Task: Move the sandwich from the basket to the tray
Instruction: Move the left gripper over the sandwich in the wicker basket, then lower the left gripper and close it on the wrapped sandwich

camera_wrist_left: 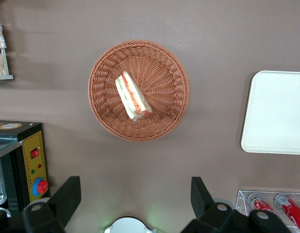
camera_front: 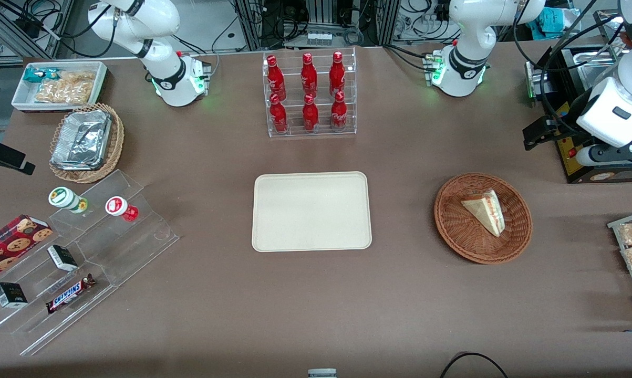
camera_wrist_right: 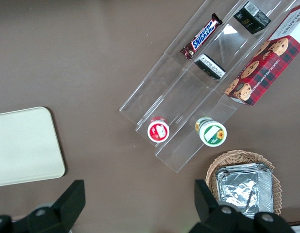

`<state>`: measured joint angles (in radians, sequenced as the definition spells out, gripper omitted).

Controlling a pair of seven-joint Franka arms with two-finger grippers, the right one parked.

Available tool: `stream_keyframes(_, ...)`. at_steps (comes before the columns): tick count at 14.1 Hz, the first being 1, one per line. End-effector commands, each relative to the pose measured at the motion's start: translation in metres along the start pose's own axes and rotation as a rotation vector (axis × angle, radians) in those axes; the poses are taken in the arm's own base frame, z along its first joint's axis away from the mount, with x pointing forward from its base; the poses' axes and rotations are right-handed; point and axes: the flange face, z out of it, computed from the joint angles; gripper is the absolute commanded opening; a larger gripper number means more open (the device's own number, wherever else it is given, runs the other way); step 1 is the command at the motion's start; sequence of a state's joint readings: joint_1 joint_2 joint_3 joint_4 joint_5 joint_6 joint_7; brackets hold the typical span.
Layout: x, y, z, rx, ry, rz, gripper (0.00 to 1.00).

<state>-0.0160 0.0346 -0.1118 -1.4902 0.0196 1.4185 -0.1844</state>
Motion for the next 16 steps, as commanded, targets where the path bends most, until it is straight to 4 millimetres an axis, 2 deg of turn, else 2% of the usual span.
stream_keyframes(1,-0.002,-0.003,0.004,0.05,0.004,0.01,1.0)
stream_keyframes(3,0.002,0.0,0.015,0.052,-0.018,0.014,1.0)
stream_keyframes(5,0.016,0.004,0.045,0.063,-0.052,0.022,1.0)
stream_keyframes(8,0.025,0.008,0.111,0.068,-0.048,0.036,1.0)
stream_keyframes(12,0.026,0.005,0.216,0.05,0.01,0.03,1.0)
stream_keyframes(15,0.012,-0.009,0.279,0.029,0.065,0.014,1.0)
stream_keyframes(16,0.008,-0.022,0.293,0.018,0.096,-0.012,1.0)
